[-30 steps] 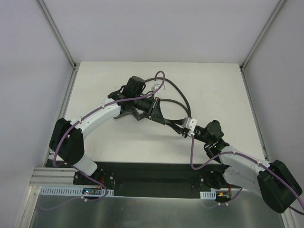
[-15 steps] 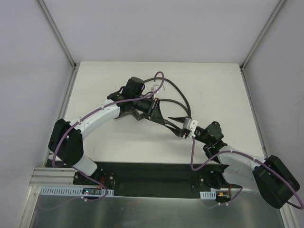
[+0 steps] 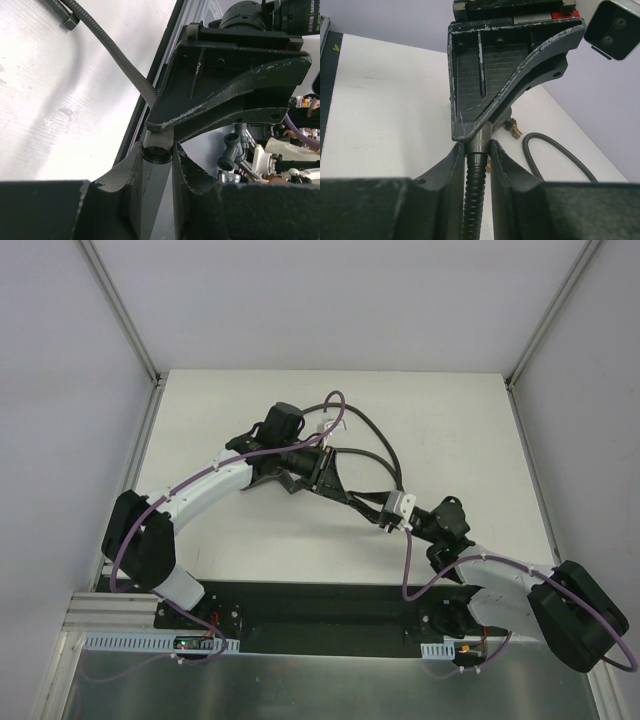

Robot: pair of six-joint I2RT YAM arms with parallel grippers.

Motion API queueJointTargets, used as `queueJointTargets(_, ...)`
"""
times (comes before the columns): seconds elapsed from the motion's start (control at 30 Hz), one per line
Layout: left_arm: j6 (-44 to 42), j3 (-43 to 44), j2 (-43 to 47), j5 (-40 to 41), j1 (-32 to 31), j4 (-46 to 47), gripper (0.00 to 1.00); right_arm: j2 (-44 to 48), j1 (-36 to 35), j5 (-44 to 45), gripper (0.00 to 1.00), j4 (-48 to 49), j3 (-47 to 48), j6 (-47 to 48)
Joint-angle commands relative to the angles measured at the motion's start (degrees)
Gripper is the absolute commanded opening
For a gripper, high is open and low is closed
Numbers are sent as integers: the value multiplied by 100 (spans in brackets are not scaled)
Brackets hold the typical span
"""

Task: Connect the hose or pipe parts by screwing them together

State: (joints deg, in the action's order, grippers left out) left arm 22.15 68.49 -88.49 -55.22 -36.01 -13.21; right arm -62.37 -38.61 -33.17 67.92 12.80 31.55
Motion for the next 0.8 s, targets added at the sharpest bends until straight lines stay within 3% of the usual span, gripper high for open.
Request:
queueJointTargets(0.0, 123, -72, 218, -147, -29, 302, 0, -100, -59, -190, 14, 862, 127, -281)
queueJointTargets(0.03, 131, -81, 235, -121, -29, 310, 0, -109, -68, -199, 3, 950, 127, -351)
queueJointTargets(0.07, 166, -107, 244, -60, -29, 319, 8, -91, -68, -216, 1, 960, 127, -377)
queueJointTargets(0.1, 184, -125, 262, 11, -29, 319, 21, -74, -85, -208, 1, 951, 127, -421)
queueJointTargets(0.13, 202, -151, 331, 272, -20, 319, 48, -48, -77, -155, 1, 890, 127, -474)
queueJointTargets(0.17, 193, -195, 376, 371, -20, 337, 58, -21, -76, -129, 1, 820, 135, -544)
queueJointTargets(0.27, 237, -230, 560, 845, -3, 346, 82, 181, -76, 46, 1, 179, 206, -571)
queueJointTargets(0.33, 272, -248, 744, 1047, 50, 328, 92, 365, -85, 423, 1, -276, 206, -641)
queueJointTargets(0.43, 421, -423, 1173, 1907, 103, 241, 93, 742, -85, 871, 1, -1110, 249, -860)
queueJointTargets(0.57, 753, -897, 1913, 4295, 129, -109, 96, 1077, -76, 1751, 1, -1868, 363, -1370)
queueJointTargets(0.6, 938, -994, 2045, 5701, 138, -294, 99, 1078, -76, 1831, 1, -2096, 460, -1458)
queueJointTargets(0.7, 1458, -1285, 2301, 7274, 321, -778, 99, 824, -76, 2094, 1, -2503, 662, -1853)
queueJointTargets(0.77, 1668, -1399, 2284, 7517, 436, -893, 99, 735, -85, 2262, 1, -2538, 698, -2125)
